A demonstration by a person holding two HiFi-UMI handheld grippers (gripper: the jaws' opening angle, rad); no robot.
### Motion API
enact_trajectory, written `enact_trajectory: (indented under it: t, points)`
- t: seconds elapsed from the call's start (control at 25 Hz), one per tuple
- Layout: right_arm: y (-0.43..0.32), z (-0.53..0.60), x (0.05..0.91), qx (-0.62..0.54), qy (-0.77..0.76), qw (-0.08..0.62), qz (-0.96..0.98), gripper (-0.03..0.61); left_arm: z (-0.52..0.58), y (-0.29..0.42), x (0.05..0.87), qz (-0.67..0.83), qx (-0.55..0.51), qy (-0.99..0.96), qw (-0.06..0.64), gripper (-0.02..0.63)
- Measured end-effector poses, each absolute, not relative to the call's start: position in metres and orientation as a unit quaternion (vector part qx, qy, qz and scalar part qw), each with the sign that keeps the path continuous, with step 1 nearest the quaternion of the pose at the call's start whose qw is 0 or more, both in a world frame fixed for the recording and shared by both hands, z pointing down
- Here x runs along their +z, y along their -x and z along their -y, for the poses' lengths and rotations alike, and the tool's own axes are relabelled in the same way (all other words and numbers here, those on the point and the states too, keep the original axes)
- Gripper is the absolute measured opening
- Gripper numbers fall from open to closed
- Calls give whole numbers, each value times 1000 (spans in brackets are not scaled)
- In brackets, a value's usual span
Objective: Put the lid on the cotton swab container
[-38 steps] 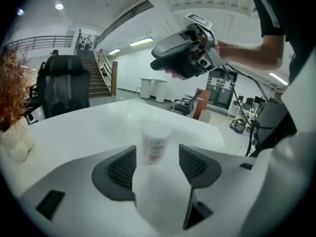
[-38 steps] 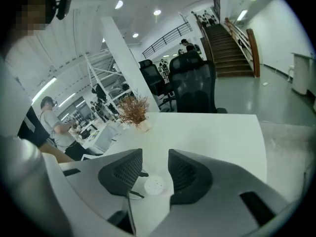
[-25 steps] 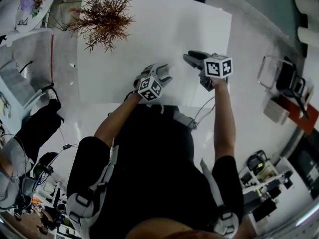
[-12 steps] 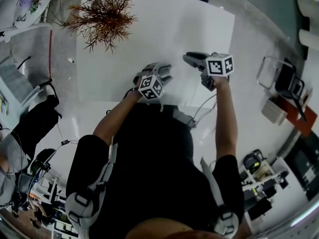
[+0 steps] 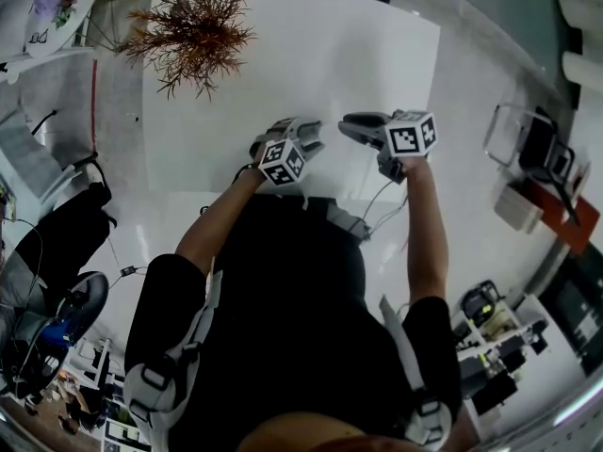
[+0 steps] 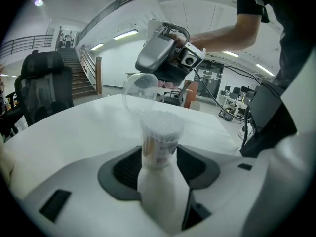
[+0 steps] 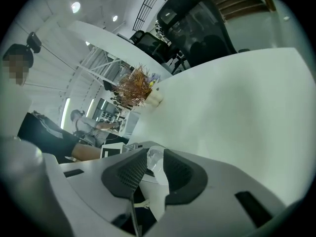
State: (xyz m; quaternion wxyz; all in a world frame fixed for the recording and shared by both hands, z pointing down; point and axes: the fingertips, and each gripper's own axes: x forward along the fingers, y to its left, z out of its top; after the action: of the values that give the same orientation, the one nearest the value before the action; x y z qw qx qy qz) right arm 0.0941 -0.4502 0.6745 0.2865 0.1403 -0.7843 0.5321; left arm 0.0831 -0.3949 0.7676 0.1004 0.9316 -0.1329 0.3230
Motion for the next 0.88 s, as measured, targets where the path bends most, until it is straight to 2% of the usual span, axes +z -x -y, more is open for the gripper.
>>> enact_trajectory:
  t: [0.24,0.44,0.88]
  points:
    - [-90,428,678,539,-128,288,782,97,395,-83,767,132,323,-932,100,224]
    - [-95,406,703,529,-142,335,767,74,395,-82,769,134,324,-931,100,224]
    - [-93,393,709,527,-160,319,772,58,394,-79,767,144,333,-926,104,224]
